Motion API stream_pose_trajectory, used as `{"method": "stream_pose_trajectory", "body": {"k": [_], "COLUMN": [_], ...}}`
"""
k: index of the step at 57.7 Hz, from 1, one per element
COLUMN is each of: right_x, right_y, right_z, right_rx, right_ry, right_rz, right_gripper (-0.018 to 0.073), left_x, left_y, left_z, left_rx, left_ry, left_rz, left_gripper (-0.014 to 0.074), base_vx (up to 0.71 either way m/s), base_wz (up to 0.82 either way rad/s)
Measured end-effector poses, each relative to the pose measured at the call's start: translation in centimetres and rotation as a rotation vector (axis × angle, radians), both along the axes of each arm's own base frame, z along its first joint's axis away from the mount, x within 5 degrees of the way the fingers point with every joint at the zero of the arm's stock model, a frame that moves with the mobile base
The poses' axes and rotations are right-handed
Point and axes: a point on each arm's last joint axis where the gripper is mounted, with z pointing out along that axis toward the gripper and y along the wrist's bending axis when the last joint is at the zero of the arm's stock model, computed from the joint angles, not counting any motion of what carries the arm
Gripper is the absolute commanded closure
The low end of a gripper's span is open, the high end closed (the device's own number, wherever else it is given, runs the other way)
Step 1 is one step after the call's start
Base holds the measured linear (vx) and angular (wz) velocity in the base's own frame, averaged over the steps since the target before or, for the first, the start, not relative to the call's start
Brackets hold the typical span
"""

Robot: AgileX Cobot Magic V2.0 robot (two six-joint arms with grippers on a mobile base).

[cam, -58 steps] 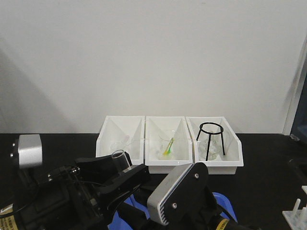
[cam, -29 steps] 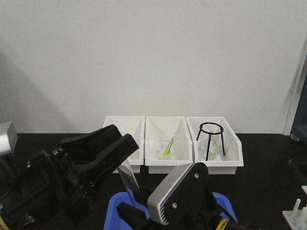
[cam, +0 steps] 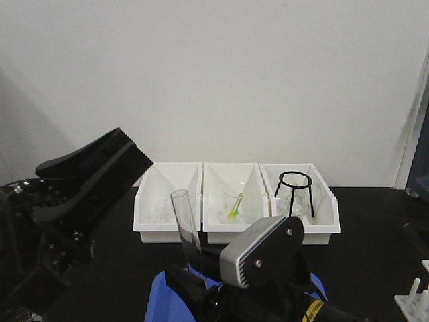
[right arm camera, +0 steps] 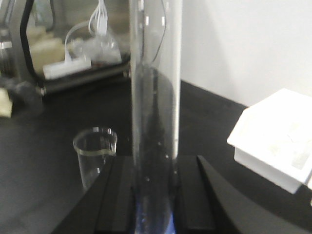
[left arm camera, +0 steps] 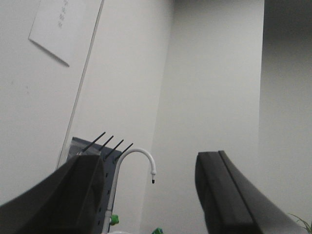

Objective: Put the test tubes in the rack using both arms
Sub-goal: 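Move the held tube with the right gripper toward the white rack, then lower the tube into a hole of the white rack with the right gripper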

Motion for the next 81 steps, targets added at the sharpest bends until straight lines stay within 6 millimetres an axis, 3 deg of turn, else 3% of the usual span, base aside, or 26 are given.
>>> {"method": "stream_pose_trajectory", "body": {"k": [13,23,42,53,64,81], "right_x": [1.0,1.8,2.4,4.2,5.9,6.3], "right_y": [-1.2,-3.3,-8.4,-11.5,-16.1,-22.7], "right_z": [1.9,3.0,3.7,2.8,1.8,1.1], "right_rx": [0.270,0.331,0.146,0.060,-0.030,-0.028], "right_ry": [-0.040,-0.124,-0.178,-0.089,0.002,0.091], "right_rz": [-0.169,-0.401,-0.783,-0.827,-0.869,-1.003], "right_gripper": [0.0567,0.0567,0.0566,0.0566,0.0566,0.0566], "left_x": [-1.3,-1.9,-1.6,-1.5,-1.3,-1.2], "left_y": [0.5,0.2,-0.3,-0.3,-0.4,-0.4], "left_z": [1.1,1.0,0.0,-0.2,-0.3,-0.4], "left_rx": [0.009,0.081,0.215,0.232,0.243,0.256], "left_ry": [-0.092,-0.128,-0.099,-0.082,-0.071,-0.058], "left_rz": [0.007,-0.013,0.003,0.015,0.022,0.031], "left_gripper": [0.0080,0.0080,0.0080,0.0080,0.0080,0.0080], "base_vx": [0.00,0.00,0.00,0.00,0.00,0.00], "base_wz": [0.00,0.00,0.00,0.00,0.00,0.00]}}
